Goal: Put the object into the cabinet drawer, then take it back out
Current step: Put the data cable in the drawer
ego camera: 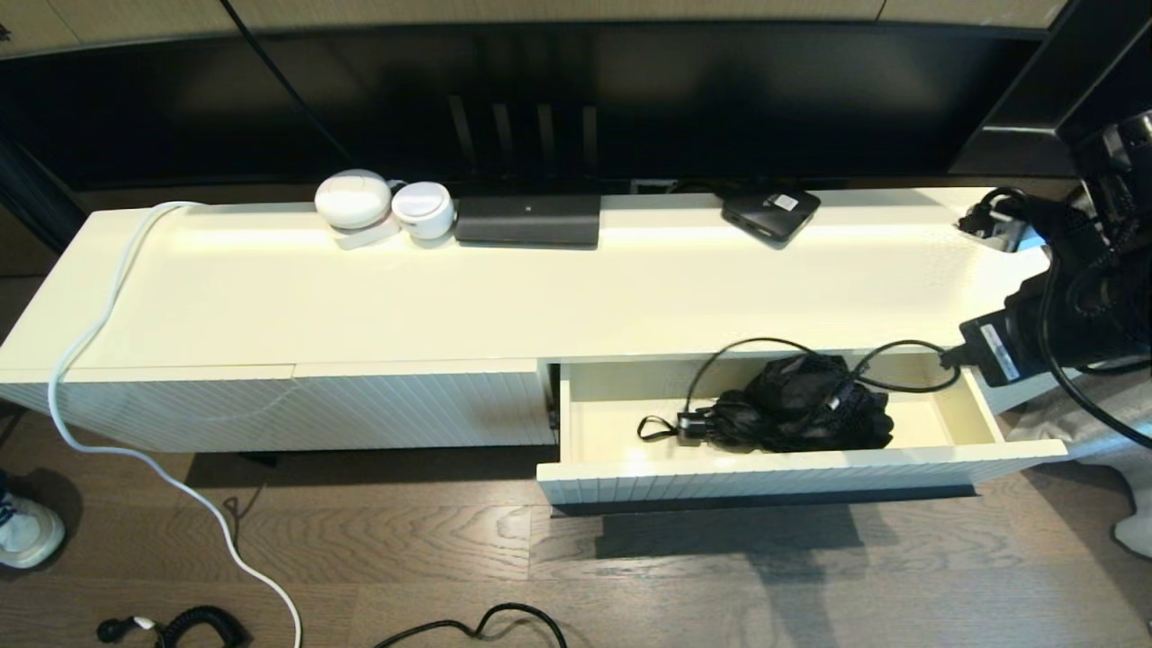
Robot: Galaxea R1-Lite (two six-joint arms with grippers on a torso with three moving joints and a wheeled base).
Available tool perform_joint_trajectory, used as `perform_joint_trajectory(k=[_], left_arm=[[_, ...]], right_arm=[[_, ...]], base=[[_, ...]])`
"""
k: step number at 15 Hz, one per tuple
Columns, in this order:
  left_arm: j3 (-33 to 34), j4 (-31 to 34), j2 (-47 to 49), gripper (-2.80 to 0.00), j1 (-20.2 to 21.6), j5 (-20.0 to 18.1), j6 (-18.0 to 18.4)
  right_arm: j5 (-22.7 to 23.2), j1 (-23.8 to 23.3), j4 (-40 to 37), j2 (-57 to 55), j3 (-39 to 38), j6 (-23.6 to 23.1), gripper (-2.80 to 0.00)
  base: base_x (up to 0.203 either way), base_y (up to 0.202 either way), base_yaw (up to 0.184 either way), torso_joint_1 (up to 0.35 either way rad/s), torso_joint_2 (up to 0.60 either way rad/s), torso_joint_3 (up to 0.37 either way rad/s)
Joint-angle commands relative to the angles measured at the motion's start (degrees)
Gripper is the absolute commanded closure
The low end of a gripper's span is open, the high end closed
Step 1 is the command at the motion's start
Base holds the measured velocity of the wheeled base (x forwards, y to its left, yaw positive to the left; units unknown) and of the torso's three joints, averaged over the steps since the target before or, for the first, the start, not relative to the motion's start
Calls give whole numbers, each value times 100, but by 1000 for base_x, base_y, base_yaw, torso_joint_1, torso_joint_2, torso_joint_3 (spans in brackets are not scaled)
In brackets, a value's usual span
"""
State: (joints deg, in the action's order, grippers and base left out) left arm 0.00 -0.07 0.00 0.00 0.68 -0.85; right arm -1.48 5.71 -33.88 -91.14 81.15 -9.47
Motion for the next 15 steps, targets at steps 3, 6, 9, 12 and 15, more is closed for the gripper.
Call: perform_joint_trajectory(k=[3,6,9,12,15], left_arm=[[0,-2,0,-280,0,2,-3],[0,-2,0,-280,0,2,-3],[0,-2,0,-280,9,2,-3],[0,-2,0,-280,0,2,-3],[0,-2,0,-280,0,2,-3]], right_arm=[[16,-264,127,484,-767,-11,0],[16,-281,276,440,-1005,42,0],[24,-314,596,162,-1104,101,0],[24,-459,1053,-203,-1195,103,0],[24,-575,1691,-793,-1111,196,0]], base=[[0,0,0,0,0,0],[0,0,0,0,0,0],[0,0,0,0,0,0],[0,0,0,0,0,0],[0,0,0,0,0,0]])
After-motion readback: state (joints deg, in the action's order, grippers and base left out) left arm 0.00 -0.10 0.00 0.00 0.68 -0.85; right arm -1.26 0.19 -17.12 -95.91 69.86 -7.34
